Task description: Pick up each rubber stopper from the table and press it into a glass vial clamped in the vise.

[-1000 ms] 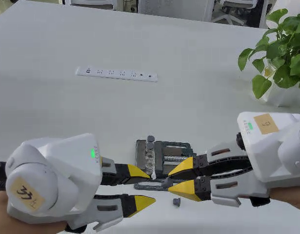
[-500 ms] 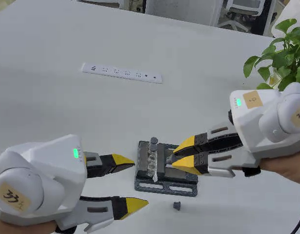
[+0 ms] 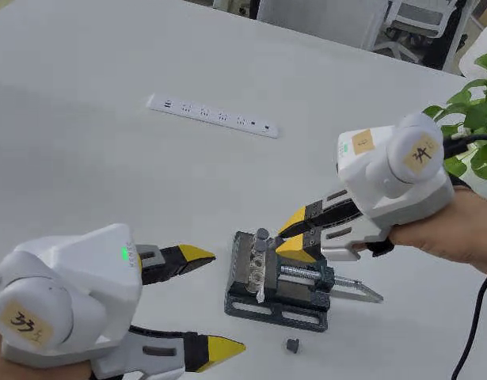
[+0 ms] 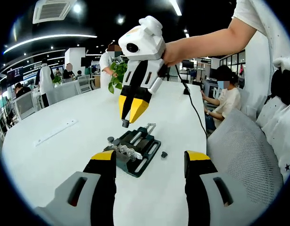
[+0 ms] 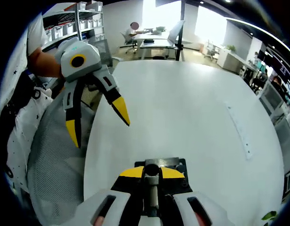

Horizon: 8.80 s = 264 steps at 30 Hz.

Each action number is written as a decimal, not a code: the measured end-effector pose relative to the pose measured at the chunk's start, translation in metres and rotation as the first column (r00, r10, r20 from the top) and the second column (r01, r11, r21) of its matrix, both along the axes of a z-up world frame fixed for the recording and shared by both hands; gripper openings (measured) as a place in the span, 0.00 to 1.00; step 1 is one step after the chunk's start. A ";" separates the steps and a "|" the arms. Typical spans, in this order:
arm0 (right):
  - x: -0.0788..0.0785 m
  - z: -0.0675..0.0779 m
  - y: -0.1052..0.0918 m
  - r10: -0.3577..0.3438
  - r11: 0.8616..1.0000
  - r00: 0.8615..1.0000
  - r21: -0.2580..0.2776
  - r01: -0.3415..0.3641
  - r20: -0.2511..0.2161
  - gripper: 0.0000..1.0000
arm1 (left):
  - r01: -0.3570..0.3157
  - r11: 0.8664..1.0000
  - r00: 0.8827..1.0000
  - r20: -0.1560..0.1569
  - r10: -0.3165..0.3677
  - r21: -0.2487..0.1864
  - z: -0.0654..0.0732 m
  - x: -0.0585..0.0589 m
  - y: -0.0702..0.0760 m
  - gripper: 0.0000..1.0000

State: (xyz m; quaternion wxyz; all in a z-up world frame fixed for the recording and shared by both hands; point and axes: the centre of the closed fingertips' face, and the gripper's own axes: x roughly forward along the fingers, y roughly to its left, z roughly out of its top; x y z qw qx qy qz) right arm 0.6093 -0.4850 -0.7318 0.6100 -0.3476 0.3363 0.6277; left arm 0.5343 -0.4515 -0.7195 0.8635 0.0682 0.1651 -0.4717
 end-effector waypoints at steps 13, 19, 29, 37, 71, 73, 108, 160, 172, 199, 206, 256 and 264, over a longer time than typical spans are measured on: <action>0.011 -0.033 0.004 -0.007 0.990 0.998 -0.142 -0.001 -0.056 0.05 | -0.015 0.999 1.000 -0.005 0.015 -0.050 -0.004 0.004 0.003 0.73; 0.012 -0.039 0.003 -0.014 0.983 0.997 -0.182 0.000 -0.075 0.05 | -0.002 0.999 1.000 -0.008 0.002 -0.040 -0.009 0.002 0.002 0.75; 0.012 -0.046 0.002 -0.016 0.974 0.996 -0.227 -0.004 -0.089 0.05 | -0.010 0.998 1.000 -0.015 0.010 -0.056 -0.012 0.003 0.005 0.75; 0.009 -0.053 0.001 -0.023 0.966 0.995 -0.258 -0.003 -0.097 0.05 | -0.010 0.998 1.000 -0.023 0.009 -0.064 -0.014 0.001 0.006 0.75; 0.008 -0.066 0.005 -0.024 0.941 0.994 -0.338 -0.013 -0.104 0.05 | -0.017 0.996 0.999 -0.033 0.014 -0.088 -0.015 0.000 0.010 0.72; 0.009 -0.066 0.005 -0.021 0.940 0.994 -0.341 -0.016 -0.104 0.05 | -0.018 0.996 0.999 -0.033 0.015 -0.089 -0.016 0.000 0.011 0.72; 0.011 -0.067 0.006 -0.053 0.938 0.993 -0.345 0.013 -0.107 0.05 | -0.007 0.995 0.999 -0.048 0.002 -0.100 -0.020 0.000 0.010 0.81; 0.011 -0.069 0.002 -0.119 0.893 0.992 -0.440 0.088 -0.045 0.03 | -0.017 0.993 0.998 -0.055 0.011 -0.114 -0.021 -0.002 0.009 0.77; 0.011 -0.066 0.003 -0.132 0.890 0.990 -0.446 0.096 -0.051 0.03 | -0.018 0.993 0.998 -0.055 0.011 -0.118 -0.021 -0.002 0.010 0.77; 0.012 -0.068 0.007 -0.150 0.887 0.987 -0.449 0.107 -0.062 0.03 | -0.020 0.993 0.998 -0.058 0.013 -0.117 -0.023 -0.002 0.014 0.76; 0.011 -0.068 0.006 -0.200 0.903 0.977 -0.402 0.154 -0.075 0.03 | -0.016 0.993 0.998 -0.060 0.010 -0.114 -0.023 -0.003 0.013 0.76; 0.015 -0.062 0.006 -0.222 0.942 0.974 -0.266 0.206 -0.033 0.12 | -0.003 0.995 0.998 -0.057 -0.002 -0.096 -0.018 -0.005 0.008 0.75; 0.020 -0.044 0.000 -0.194 0.950 0.981 -0.249 0.186 -0.007 0.04 | -0.003 0.996 0.998 -0.060 -0.003 -0.093 -0.021 -0.004 0.009 0.75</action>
